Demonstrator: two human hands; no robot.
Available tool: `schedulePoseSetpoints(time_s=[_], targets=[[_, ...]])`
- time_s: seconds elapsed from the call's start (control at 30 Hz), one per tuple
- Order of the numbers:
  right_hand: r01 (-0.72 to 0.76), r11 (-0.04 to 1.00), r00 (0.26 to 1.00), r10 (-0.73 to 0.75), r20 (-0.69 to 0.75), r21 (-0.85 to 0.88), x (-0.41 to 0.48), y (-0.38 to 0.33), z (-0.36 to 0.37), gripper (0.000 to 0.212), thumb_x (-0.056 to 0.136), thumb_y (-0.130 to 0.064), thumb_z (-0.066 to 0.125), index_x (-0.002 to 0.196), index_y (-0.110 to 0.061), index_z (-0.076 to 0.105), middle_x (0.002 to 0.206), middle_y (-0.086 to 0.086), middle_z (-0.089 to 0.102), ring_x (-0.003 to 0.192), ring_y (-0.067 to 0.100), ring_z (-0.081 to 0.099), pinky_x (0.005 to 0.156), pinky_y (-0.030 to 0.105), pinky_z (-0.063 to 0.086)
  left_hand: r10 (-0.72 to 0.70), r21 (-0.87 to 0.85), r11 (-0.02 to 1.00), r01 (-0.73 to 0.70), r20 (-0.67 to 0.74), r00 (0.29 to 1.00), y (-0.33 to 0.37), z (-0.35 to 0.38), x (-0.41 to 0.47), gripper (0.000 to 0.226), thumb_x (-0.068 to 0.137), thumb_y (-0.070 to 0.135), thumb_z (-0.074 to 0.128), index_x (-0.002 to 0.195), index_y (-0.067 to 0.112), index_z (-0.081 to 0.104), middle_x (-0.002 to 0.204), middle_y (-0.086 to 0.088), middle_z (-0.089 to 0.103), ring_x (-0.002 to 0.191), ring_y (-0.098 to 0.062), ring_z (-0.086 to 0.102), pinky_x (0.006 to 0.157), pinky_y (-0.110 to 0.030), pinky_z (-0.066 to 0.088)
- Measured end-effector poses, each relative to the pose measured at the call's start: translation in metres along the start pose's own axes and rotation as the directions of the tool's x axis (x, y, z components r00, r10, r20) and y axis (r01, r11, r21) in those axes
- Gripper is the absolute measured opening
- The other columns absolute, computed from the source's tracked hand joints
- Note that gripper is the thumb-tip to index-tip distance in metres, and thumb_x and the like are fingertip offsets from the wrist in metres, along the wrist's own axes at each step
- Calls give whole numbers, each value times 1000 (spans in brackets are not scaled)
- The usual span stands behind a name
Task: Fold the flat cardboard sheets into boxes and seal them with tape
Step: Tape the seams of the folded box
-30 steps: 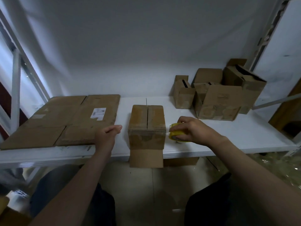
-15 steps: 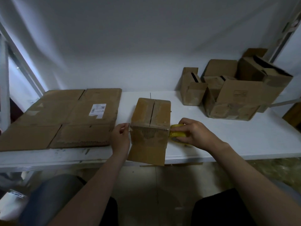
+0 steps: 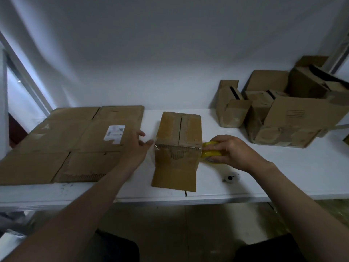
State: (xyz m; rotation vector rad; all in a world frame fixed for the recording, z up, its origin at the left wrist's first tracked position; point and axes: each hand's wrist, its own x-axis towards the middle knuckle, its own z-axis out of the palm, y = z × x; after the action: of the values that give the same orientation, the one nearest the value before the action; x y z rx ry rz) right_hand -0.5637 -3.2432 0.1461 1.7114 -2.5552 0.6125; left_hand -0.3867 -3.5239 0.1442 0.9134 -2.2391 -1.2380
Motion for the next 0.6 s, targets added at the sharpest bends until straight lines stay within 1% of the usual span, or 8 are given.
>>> schedulePoseSetpoints(time_s=[0.07, 0.1, 0.13, 0.2, 0.23, 0.3, 0.5, 0.6], targets=[[2, 1000, 1000, -2, -2, 3, 5, 0, 2, 40, 85, -38, 79, 124, -40, 71, 116, -9, 63, 102, 15, 57, 87, 36, 51, 266, 185, 955, -231, -196, 944, 11, -2, -2, 7, 101, 14, 57, 107, 17, 55, 99, -2, 61, 94, -21, 61, 75, -28, 51], [10, 1000, 1000, -10, -2, -4, 9, -1, 3, 40, 86, -38, 79, 125, -40, 71, 116, -8, 63, 102, 15, 56, 87, 34, 50, 431, 270, 888, -373, -199, 880, 18, 1, -6, 11, 101, 9, 54, 110, 13, 60, 105, -4, 64, 102, -20, 61, 85, -31, 52], [23, 1000, 1000, -23, -3, -15, 14, -2, 4, 40, 86, -37, 78, 125, -39, 71, 116, -7, 62, 101, 16, 56, 86, 31, 48, 558, 318, 804, -502, -113, 822, 23, 9, -11, 19, 102, 9, 50, 116, 11, 63, 114, -6, 66, 111, -21, 60, 95, -34, 50], [55, 998, 998, -55, -7, -32, 21, -4, 4, 39, 86, -35, 79, 124, -38, 71, 113, -5, 62, 98, 16, 56, 82, 28, 44, 682, 360, 625, -693, 179, 709, 31, 31, -22, 35, 102, 16, 43, 131, 11, 62, 134, -9, 63, 131, -24, 53, 112, -41, 40], [66, 997, 998, -66, -12, -35, 23, -5, 5, 39, 85, -34, 80, 124, -37, 71, 112, -5, 62, 95, 17, 56, 81, 28, 43, 688, 381, 549, -744, 300, 661, 34, 44, -29, 40, 102, 21, 41, 135, 9, 61, 139, -9, 61, 135, -25, 51, 116, -42, 34], [69, 997, 998, -69, -12, -20, 25, -3, 6, 40, 85, -33, 80, 123, -38, 71, 107, -6, 62, 91, 16, 56, 79, 29, 45, 655, 396, 502, -769, 407, 637, 36, 63, -36, 45, 103, 28, 42, 139, 7, 57, 144, -10, 57, 137, -25, 50, 118, -38, 25], [52, 998, 999, -52, -10, 19, 22, 1, 6, 42, 85, -35, 80, 126, -37, 70, 107, -6, 61, 90, 17, 57, 80, 32, 49, 566, 487, 534, -691, 401, 720, 36, 71, -31, 54, 105, 43, 41, 151, 15, 44, 158, -3, 41, 148, -18, 35, 121, -33, 16], [52, 998, 999, -52, -16, 32, 19, -1, 6, 42, 86, -35, 79, 126, -37, 69, 109, -5, 62, 93, 17, 58, 81, 32, 51, 502, 580, 466, -668, 448, 739, 31, 66, -25, 69, 102, 58, 25, 155, 15, 34, 163, -5, 30, 152, -19, 24, 122, -35, 9]])
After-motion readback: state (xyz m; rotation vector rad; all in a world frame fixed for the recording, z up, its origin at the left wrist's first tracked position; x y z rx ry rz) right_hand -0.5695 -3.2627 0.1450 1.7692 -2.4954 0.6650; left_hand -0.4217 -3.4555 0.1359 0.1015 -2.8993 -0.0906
